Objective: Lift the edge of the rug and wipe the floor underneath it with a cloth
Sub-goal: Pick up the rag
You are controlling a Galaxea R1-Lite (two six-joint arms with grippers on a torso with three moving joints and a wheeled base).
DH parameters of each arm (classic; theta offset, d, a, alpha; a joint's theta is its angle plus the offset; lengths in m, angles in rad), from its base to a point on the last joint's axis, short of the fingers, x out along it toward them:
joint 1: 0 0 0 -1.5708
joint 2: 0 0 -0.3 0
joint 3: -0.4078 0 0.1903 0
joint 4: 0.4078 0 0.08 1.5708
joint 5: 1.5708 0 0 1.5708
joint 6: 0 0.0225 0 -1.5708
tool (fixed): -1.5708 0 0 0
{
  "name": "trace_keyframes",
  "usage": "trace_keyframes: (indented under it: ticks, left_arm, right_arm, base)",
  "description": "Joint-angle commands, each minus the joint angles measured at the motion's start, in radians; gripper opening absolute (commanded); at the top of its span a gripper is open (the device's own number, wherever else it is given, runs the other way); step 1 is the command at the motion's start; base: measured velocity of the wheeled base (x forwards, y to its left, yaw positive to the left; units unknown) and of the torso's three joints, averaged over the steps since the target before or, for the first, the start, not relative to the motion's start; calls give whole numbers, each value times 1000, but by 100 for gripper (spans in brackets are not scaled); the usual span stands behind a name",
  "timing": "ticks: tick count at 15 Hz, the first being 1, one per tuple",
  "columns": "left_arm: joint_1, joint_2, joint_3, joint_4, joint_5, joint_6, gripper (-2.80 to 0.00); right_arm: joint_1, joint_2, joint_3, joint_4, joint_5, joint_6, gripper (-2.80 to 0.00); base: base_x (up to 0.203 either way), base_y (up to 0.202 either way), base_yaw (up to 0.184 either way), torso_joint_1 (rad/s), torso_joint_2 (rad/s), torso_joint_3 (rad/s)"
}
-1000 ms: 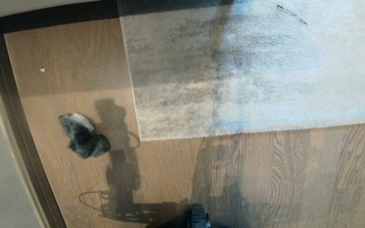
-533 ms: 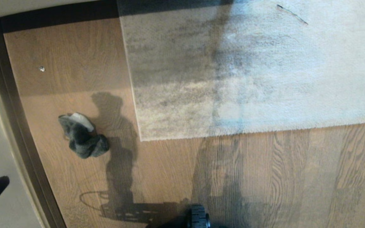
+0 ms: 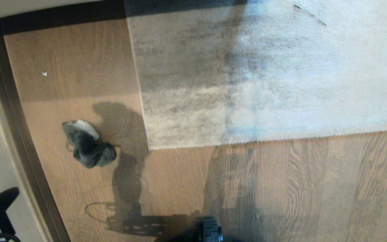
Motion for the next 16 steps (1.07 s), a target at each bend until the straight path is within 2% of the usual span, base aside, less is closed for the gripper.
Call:
trace_keyframes:
  ticks: [1,2,4,7,9,12,16]
  left_arm:
    - [2,45,5,-47,1,2,-280]
    - [3,62,9,-89,1,5,0]
    - [3,89,5,-137,1,8,0]
    - [2,98,-4,-139,-3,-7,0]
    - [0,113,-18,-140,-7,-40,0]
    - [-4,136,-40,-140,-13,-40,0]
    - [-60,208,-76,-140,-17,-26,0]
  right_arm:
    - [0,0,0,0,0,1,-280]
    - [0,0,0,0,0,1,-280]
    - [0,0,0,0,0,1,-280]
    - [0,0,0,0,0,1,-280]
    - [0,0,0,0,0,1,-280]
    - [0,0,0,0,0,1,-280]
    - [0,0,0,0,0,1,-280]
  base:
    - [0,0,0,0,0,0]
    - [0,0,0,0,0,0]
    - [0,0,0,0,0,0]
    - [0,0,0,0,0,0]
    - [0,0,0,0,0,0]
    - [0,0,0,0,0,0]
    - [0,0,0,0,0,0]
